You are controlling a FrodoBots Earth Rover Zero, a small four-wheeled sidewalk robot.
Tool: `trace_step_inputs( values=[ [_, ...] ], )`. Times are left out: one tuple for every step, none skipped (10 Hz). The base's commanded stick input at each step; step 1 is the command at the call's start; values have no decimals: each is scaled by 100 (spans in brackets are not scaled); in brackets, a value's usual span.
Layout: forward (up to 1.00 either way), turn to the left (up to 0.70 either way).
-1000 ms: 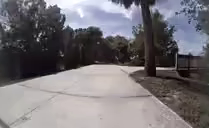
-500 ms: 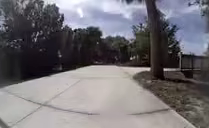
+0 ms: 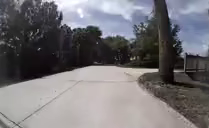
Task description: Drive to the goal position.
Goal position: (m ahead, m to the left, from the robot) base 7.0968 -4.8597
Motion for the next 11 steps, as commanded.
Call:
trace_step_inputs(
  values=[
    [85,0],
    [85,0],
    [85,0],
    [85,0],
    [85,0],
    [85,0],
    [85,0],
    [85,0],
    [85,0],
    [85,0],
    [85,0]
  ],
)
